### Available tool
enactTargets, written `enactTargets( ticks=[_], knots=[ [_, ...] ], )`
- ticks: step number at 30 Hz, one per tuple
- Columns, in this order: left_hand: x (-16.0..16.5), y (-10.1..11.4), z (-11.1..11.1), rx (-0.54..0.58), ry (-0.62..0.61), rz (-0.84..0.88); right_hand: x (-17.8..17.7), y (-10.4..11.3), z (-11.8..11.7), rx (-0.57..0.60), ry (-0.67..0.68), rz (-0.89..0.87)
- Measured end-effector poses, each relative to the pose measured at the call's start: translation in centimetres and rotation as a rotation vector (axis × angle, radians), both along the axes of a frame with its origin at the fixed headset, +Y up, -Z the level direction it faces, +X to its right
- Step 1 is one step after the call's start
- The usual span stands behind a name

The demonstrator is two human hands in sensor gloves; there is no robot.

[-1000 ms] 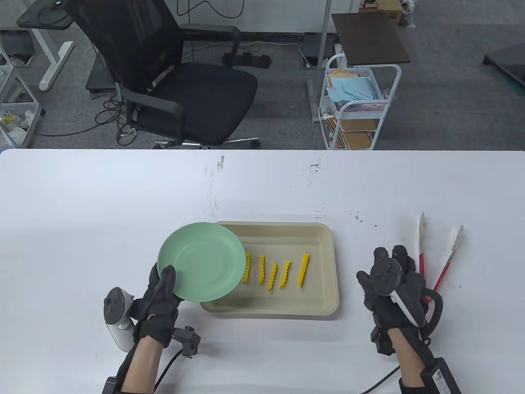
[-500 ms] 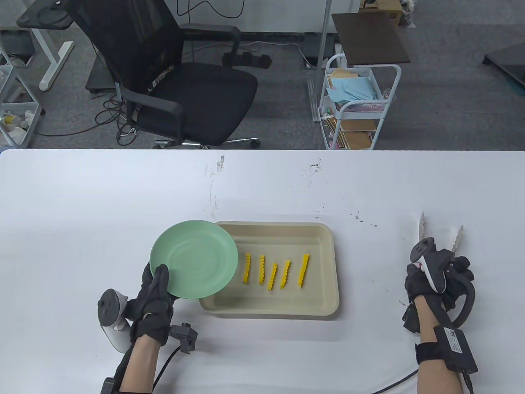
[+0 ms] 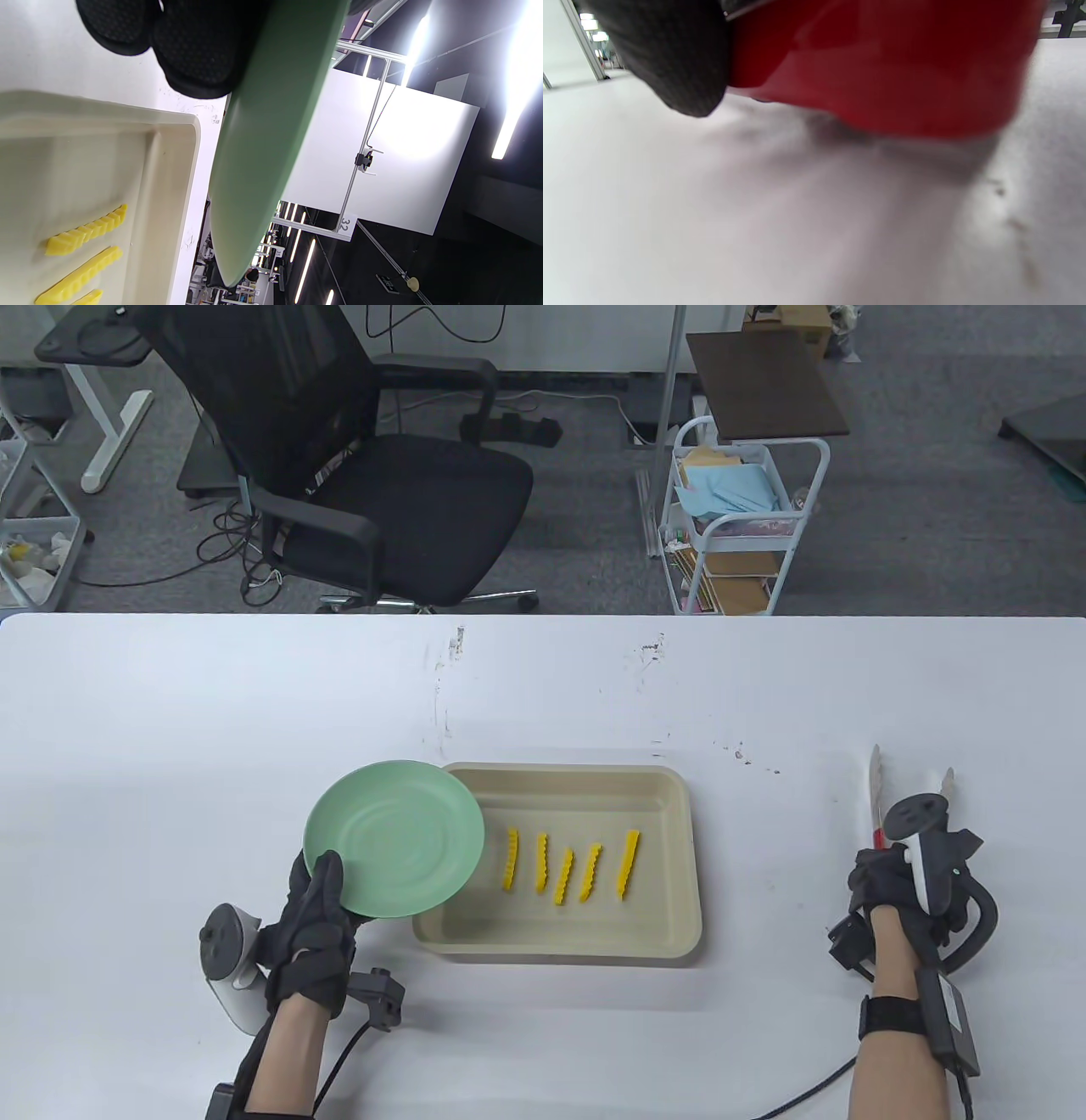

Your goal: Hold plate and receive fries gripped by tongs from baking tray

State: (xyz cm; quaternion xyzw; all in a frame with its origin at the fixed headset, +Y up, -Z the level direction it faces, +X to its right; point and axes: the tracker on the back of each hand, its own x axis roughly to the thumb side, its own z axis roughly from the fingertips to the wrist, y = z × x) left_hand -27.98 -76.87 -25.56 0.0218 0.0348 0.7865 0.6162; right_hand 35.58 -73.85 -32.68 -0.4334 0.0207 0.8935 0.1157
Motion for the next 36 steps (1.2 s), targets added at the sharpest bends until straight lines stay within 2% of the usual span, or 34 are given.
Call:
enactTargets(
  ticks=[6, 11, 14, 19, 20, 23, 27, 33, 36],
  knots=[
    [-0.4, 0.3, 0.1, 0.029, 0.034, -0.011, -0.5, 2.4, 1.1, 0.131, 0.095, -0.074],
    [-0.6, 0.4, 0.2, 0.035, 0.043, -0.001, -3.1, 5.0, 1.9, 0.187, 0.336, -0.089],
    [-0.6, 0.4, 0.2, 0.04, 0.044, -0.005, -5.8, 7.0, 3.0, 0.264, 0.496, -0.077],
    [-0.7, 0.3, 0.2, 0.04, 0.048, -0.013, -10.9, 9.0, 5.0, 0.287, 0.713, -0.036],
    [-0.7, 0.3, 0.2, 0.041, 0.047, -0.013, -11.8, 9.1, 5.3, 0.272, 0.745, -0.021],
    [-0.7, 0.3, 0.3, 0.042, 0.046, -0.015, -14.8, 8.7, 6.1, 0.125, 0.863, -0.023],
    [-0.7, 0.3, 0.3, 0.042, 0.041, -0.022, -18.1, 6.8, 6.9, -0.076, 0.953, -0.058],
    [-0.6, 0.3, 0.3, 0.038, 0.032, -0.028, -20.0, 5.0, 6.5, -0.169, 0.939, 0.024],
    [-0.6, 0.2, 0.3, 0.032, 0.023, -0.022, -20.8, 4.2, 6.2, -0.271, 0.935, 0.035]
  ],
)
